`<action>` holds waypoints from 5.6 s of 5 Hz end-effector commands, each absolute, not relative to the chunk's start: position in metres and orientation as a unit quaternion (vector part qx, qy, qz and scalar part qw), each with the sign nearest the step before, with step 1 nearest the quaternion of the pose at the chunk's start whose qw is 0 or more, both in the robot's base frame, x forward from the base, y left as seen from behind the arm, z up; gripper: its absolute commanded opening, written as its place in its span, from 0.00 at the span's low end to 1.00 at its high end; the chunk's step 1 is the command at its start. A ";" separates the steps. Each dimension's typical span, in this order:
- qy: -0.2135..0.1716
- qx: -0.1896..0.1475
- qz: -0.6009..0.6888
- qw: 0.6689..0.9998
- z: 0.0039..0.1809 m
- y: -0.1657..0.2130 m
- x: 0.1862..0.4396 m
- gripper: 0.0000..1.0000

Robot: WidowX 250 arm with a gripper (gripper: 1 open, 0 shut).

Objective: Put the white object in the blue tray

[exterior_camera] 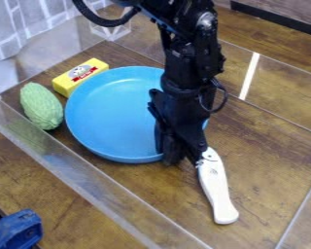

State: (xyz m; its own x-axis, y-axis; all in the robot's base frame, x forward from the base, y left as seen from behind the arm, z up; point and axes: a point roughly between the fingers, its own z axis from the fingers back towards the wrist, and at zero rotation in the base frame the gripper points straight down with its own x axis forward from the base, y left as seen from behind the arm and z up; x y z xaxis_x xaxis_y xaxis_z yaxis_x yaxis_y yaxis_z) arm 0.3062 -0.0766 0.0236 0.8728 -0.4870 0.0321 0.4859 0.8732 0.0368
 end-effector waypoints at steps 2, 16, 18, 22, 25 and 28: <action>-0.021 0.004 -0.246 0.969 0.047 -0.070 0.308 0.00; -0.080 -0.010 -0.252 0.964 0.109 -0.043 0.372 0.00; -0.082 -0.009 -0.306 0.948 0.106 -0.031 0.364 1.00; -0.078 0.017 -0.305 0.949 0.054 -0.068 0.319 1.00; -0.099 0.027 -0.287 0.952 0.042 -0.074 0.311 1.00; -0.121 0.016 -0.308 0.943 0.031 -0.074 0.322 1.00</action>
